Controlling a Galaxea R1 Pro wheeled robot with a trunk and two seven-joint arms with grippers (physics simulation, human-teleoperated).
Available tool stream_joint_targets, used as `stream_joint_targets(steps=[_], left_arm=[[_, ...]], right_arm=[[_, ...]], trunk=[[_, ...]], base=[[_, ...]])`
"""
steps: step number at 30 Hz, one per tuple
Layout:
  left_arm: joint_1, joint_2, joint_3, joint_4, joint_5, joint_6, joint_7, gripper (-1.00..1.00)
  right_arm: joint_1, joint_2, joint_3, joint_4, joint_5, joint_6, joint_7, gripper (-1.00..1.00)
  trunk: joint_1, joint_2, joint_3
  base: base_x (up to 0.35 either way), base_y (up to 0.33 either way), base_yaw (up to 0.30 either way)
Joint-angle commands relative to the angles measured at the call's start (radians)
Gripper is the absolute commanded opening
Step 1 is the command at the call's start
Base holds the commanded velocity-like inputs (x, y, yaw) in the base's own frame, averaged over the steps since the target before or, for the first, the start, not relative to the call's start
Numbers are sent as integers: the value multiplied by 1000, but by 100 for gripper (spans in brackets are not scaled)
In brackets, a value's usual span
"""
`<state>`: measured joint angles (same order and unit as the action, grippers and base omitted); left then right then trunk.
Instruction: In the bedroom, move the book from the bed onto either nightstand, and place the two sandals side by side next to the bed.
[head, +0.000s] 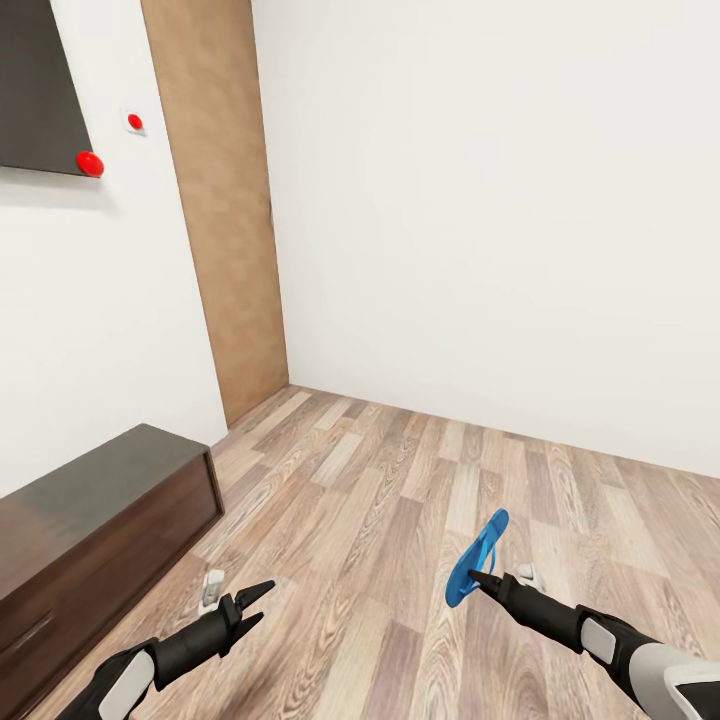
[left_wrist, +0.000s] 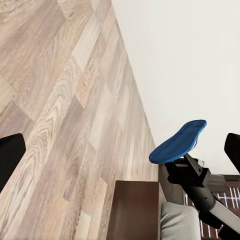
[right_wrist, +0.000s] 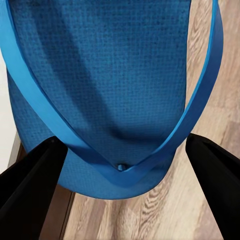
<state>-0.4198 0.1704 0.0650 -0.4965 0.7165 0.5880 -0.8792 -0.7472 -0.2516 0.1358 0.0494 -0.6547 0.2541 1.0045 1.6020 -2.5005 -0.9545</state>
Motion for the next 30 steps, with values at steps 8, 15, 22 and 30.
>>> stream_joint_targets(steps=[8,15,22,30], left_arm=[[0,0,1,1,4,7,0,100],[0,0,1,1,4,6,0,100],[0,0,1,1,4,6,0,100],[0,-1,1,3,5,-3,0,100]], right_arm=[[-1,0,7,3,-11,8,5,-100],[-2,0,7,3,-11,7,5,-100],[-2,0,8,3,-11,7,5,-100],[-2,1,10,3,-10,6,8,-100]], trunk=[[0,0,-1],[0,0,-1],[0,0,-1],[0,0,-1]], base=[[0,0,0],[0,0,0],[0,0,0],[0,0,0]])
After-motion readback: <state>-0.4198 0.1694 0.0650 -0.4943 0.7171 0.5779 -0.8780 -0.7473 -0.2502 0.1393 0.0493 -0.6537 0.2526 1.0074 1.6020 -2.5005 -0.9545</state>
